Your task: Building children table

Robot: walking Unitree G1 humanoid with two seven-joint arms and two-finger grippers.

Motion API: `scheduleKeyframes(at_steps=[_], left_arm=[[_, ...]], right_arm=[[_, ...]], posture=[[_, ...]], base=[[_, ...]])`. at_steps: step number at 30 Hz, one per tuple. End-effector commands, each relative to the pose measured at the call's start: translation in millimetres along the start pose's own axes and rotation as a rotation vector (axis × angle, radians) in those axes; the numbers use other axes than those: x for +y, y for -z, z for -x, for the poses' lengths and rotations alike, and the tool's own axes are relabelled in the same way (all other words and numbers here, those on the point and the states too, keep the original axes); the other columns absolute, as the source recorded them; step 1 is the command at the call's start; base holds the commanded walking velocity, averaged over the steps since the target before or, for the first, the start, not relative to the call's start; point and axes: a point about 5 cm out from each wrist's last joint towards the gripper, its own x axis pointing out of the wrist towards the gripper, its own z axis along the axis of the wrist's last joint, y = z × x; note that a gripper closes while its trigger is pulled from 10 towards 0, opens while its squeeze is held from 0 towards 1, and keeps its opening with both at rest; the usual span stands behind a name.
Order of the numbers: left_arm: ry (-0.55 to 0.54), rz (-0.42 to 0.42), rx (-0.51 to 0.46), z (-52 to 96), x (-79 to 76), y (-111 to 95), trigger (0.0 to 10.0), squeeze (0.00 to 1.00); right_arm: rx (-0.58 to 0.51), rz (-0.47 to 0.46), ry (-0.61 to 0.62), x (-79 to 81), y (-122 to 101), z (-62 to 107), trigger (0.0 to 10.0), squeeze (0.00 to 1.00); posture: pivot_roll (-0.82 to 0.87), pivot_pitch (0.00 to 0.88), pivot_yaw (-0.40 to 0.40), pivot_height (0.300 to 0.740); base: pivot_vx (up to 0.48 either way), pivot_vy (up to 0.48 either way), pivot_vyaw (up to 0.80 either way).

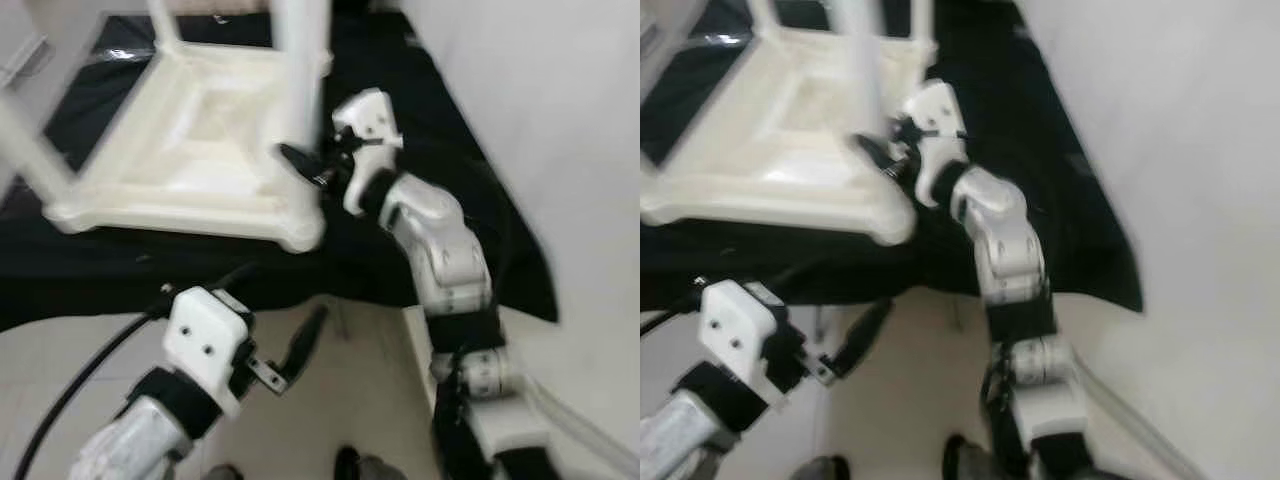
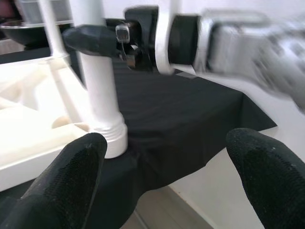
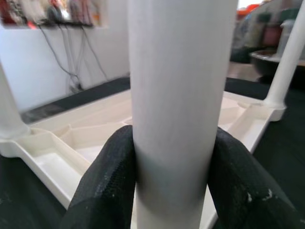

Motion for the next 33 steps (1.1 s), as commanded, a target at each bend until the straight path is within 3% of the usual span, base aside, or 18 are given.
scheduleKeyframes(at_steps=[1,4,5,6,7,11,12,16,17,20,21,22,23,30,33], left_arm=[[0.019,0.013,0.009,-1.3,-1.3,2,10.0,0.00],[0.015,0.007,0.005,-3.3,1.8,3,10.0,0.00],[0.013,0.004,0.003,-4.7,3.1,3,10.0,0.00],[0.011,0.002,0.001,-5.6,3.7,3,10.0,0.00],[0.012,0.001,-0.003,-7.1,3.5,3,10.0,0.00],[0.015,0.001,-0.010,-9.6,2.8,4,10.0,0.00],[0.016,0.001,-0.010,-9.6,2.6,4,10.0,0.00],[0.017,-0.001,-0.009,-10.2,2.9,5,10.0,0.00],[0.015,-0.003,-0.007,-10.2,3.5,6,10.0,0.00],[0.010,-0.007,0.001,-9.5,4.0,8,10.0,0.00],[0.008,-0.007,0.006,-8.8,3.9,9,10.0,0.00],[0.008,-0.007,0.006,-8.8,3.9,9,10.0,0.00],[0.003,-0.006,0.013,-7.4,3.9,10,10.0,0.00],[-0.007,-0.005,0.027,-3.0,1.7,12,10.0,0.00],[-0.027,-0.012,0.026,0.1,3.1,10,10.0,0.00]], right_arm=[[0.194,-0.026,0.048,5.9,38,6.0,0.0,0.00],[0.167,-0.028,0.039,17.4,31,-3.0,0.0,0.00],[0.151,-0.028,0.044,19.9,25,-8.2,1.2,0.00],[0.142,-0.027,0.050,20.8,21,-10.9,1.2,0.00],[0.119,-0.016,0.073,18.2,13,-14.0,10.0,0.00],[0.090,-0.016,0.087,13.4,2,-17.3,10.0,0.00],[0.067,-0.025,0.043,11.7,-2,-18.9,10.0,1.00],[0.005,-0.059,-0.061,8.9,-10,-22.5,10.0,1.00],[-0.039,-0.088,-0.144,7.4,-16,-25.1,10.0,1.00],[-0.076,-0.068,-0.234,0.9,-20,-27.4,10.0,0.98],[-0.093,-0.063,-0.301,1.2,-21,-27.4,10.0,0.20],[-0.093,-0.063,-0.301,1.2,-21,-27.4,10.0,0.20],[-0.117,-0.052,-0.395,2.8,-23,-27.1,10.0,0.00],[-0.087,0.005,-0.651,2.4,-7,-26.8,10.0,0.00],[-0.103,-0.039,-0.738,-5.1,-13,-32.1,10.0,0.00]], posture=[[0.12,0.248,-0.067,0.740],[0.12,0.233,-0.071,0.740],[0.11,0.226,-0.070,0.740],[0.11,0.226,-0.070,0.740],[0.11,0.221,-0.072,0.740],[0.11,0.215,-0.071,0.740],[0.11,0.215,-0.071,0.740],[0.11,0.210,-0.071,0.740],[0.11,0.211,-0.071,0.740],[0.12,0.213,-0.073,0.740],[0.12,0.216,-0.076,0.740],[0.12,0.216,-0.076,0.740],[0.12,0.216,-0.076,0.740],[0.14,0.231,-0.087,0.740],[0.16,0.242,-0.096,0.740]], base=[[0.000,0.000,0.00],[0.000,0.000,0.00],[0.000,0.000,0.00],[0.000,0.000,0.00],[0.000,0.000,0.00],[0.000,0.000,0.00],[0.000,0.000,0.00],[0.000,0.000,0.00],[0.000,0.000,0.00],[0.000,0.000,0.00],[0.000,0.000,0.00],[0.000,0.000,0.00],[0.000,0.000,0.00],[0.000,0.000,0.00],[0.000,0.000,0.00]])
